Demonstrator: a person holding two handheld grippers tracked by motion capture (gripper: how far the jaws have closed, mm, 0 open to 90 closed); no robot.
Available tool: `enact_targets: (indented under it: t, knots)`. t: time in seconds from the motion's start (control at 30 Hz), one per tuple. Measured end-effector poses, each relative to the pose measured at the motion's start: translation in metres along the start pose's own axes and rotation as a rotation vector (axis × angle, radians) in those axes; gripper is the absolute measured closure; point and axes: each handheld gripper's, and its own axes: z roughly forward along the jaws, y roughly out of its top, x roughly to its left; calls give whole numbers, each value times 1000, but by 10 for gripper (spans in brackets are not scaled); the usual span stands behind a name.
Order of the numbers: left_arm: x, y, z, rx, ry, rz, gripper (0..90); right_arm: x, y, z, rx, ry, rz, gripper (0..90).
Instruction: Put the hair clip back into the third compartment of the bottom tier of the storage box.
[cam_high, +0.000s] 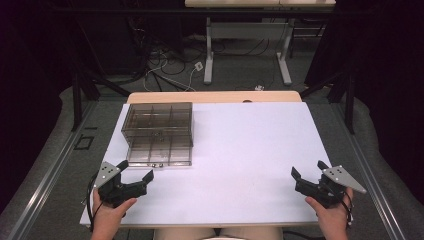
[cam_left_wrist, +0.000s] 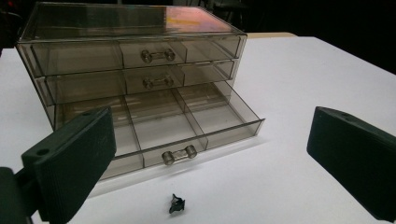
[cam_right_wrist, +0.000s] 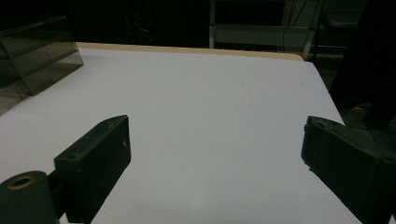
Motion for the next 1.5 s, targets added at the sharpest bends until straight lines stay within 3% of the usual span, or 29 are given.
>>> enact_targets:
  t: [0.03,0.27,0.33,0.6,1.5]
  knots:
    - [-1,1,0,-5,-2,-17,20,0,0,1,-9,1,1,78]
    - [0,10,2,10,1,-23,58,-2,-1,1,-8,-7,0,83]
    - [1,12,3,15,-1,-36,65,-3,0,0,15,-10,-2,84]
    - [1,19,13,84,23,-41,93,-2,-2,1,20,-11,1,87]
    - [13,22,31,178,75,-81,228,-1,-5,7,30,2,4,87]
